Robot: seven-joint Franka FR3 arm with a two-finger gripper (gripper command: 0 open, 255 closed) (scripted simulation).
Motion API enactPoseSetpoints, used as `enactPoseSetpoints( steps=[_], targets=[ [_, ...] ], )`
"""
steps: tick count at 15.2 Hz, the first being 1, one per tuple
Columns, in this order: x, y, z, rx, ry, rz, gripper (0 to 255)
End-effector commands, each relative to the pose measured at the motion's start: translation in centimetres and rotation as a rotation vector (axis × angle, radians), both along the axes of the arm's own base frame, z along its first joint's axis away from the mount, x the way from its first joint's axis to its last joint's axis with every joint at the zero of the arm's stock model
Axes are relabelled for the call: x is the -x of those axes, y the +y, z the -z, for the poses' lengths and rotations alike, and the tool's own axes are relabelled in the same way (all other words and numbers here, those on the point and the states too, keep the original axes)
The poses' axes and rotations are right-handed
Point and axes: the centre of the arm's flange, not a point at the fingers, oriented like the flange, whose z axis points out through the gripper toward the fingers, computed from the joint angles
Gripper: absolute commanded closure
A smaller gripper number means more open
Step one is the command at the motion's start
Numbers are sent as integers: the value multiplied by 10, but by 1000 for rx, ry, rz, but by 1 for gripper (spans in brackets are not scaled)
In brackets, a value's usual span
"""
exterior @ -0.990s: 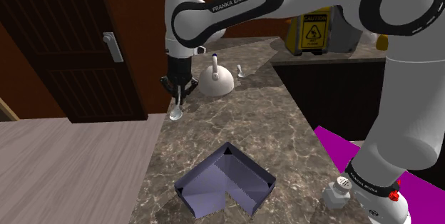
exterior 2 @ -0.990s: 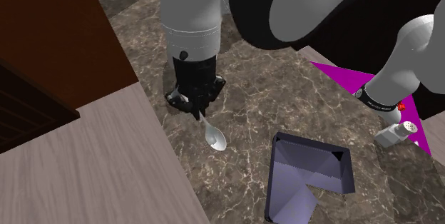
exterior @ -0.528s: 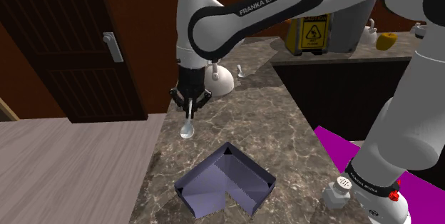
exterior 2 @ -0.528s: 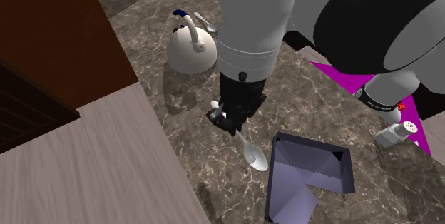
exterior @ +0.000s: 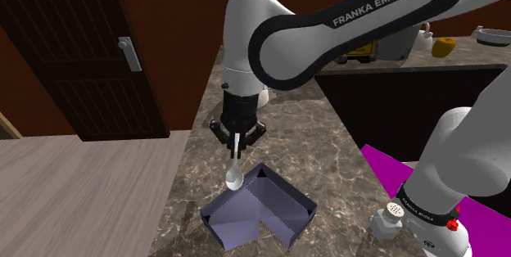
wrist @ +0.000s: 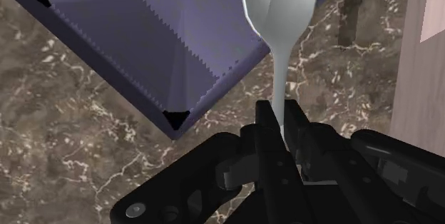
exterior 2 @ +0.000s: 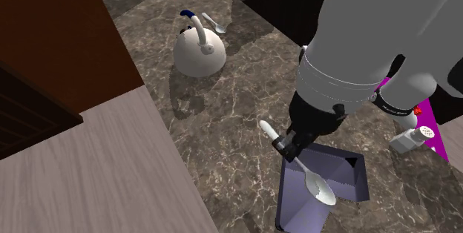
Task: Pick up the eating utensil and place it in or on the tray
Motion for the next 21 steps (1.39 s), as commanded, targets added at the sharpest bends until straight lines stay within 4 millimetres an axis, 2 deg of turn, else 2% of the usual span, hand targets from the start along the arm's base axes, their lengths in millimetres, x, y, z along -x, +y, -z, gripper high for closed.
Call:
enactPoseSetpoints(
  steps=[1, 6, 21],
  targets=[
    [27, 2, -3, 0, 0, 2, 255],
    [95, 10, -5, 0, 0, 2, 255],
    [95, 10, 76, 0, 0, 2, 255]
  ],
)
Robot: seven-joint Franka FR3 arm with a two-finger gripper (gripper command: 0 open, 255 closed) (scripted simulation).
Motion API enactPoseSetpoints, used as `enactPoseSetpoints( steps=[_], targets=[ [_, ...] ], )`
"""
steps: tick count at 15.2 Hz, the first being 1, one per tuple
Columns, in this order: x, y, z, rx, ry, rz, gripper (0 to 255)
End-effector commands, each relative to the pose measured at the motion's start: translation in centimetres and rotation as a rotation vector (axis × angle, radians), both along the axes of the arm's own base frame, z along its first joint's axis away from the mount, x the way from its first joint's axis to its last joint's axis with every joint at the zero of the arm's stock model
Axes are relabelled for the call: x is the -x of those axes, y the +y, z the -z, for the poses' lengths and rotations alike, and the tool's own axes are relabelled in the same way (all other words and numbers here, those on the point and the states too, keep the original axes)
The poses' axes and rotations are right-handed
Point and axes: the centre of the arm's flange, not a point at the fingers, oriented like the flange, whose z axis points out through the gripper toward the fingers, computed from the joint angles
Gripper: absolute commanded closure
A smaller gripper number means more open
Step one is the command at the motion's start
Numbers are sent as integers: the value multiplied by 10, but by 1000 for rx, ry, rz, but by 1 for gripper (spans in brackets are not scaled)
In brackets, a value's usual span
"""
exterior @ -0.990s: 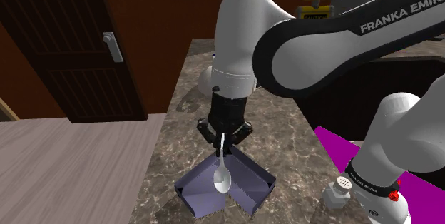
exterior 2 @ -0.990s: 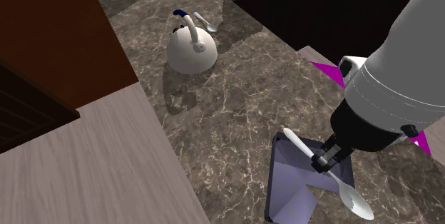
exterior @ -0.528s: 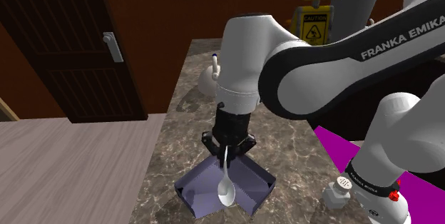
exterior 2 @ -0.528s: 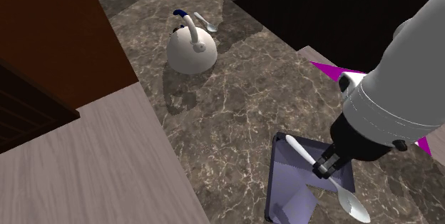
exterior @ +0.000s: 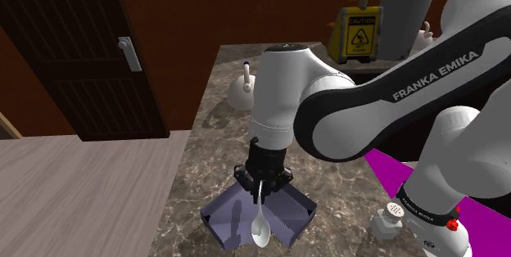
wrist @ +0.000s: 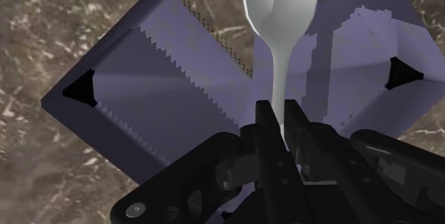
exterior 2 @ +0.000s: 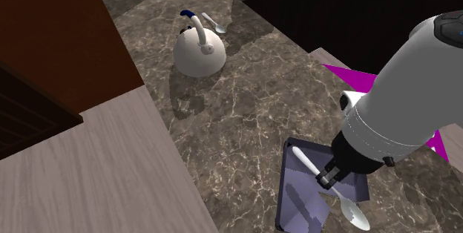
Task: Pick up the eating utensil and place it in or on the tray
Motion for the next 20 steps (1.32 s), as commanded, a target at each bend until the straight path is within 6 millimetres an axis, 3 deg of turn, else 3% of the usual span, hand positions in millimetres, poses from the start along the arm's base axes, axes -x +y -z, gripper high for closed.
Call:
enactPoseSetpoints(
  steps=[1, 8, 9, 14, 18, 20],
  targets=[
    [0, 1, 6, 0, 0, 0, 255],
    [0, 1, 6, 0, 0, 0, 255],
    [0, 1, 6, 0, 0, 0, 0],
    [0, 1, 6, 0, 0, 0, 0],
    [-1, -9, -43, 0, 0, 0, 0],
    [-1, -9, -43, 0, 0, 0, 0]
  ],
)
